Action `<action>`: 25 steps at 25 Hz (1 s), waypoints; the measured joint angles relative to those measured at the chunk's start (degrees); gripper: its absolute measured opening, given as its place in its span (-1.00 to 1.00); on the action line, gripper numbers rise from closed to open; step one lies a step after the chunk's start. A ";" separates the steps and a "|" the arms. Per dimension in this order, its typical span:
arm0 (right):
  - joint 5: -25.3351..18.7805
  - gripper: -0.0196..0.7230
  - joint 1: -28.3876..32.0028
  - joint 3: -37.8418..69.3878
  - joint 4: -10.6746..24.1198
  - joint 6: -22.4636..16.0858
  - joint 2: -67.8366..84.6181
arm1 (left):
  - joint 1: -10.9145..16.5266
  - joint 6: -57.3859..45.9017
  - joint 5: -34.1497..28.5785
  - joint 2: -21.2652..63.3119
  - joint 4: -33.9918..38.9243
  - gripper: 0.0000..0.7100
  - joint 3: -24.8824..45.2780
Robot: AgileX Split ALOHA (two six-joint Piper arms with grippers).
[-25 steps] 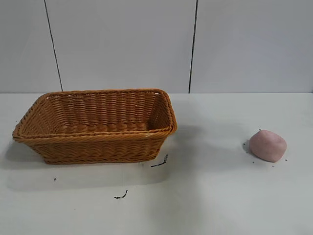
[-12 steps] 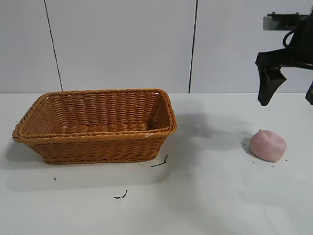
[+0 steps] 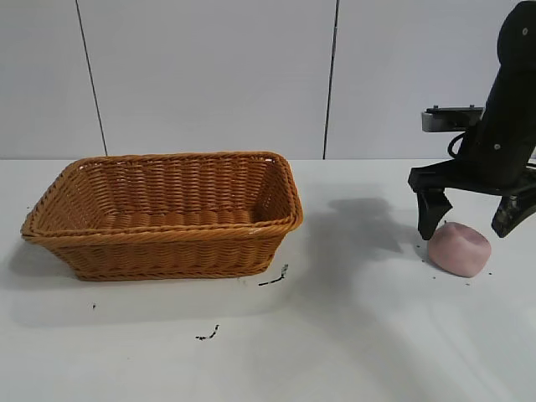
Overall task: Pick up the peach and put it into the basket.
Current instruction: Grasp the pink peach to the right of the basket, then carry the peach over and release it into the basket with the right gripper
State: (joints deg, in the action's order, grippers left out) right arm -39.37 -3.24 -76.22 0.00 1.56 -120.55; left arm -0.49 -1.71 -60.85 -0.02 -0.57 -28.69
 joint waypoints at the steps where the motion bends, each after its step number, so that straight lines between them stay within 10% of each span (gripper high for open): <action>1: 0.00 0.80 0.00 0.00 0.00 0.00 -0.17 | 0.00 0.00 0.00 0.00 0.00 0.95 0.00; 5: 0.00 0.48 0.00 -0.02 0.30 0.00 -0.43 | 0.00 0.00 0.00 0.00 0.00 0.95 0.00; 11: -2.34 -0.97 0.00 -1.44 2.15 0.00 -0.25 | 0.00 0.00 0.00 0.00 0.00 0.95 0.00; 25: -23.44 -0.99 -0.38 -27.31 -1.41 0.05 7.07 | 0.00 0.00 0.00 0.00 0.00 0.95 0.00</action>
State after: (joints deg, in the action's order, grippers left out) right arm -62.81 -3.62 -103.53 -1.41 1.60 -113.48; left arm -0.49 -1.71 -60.85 -0.02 -0.57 -28.69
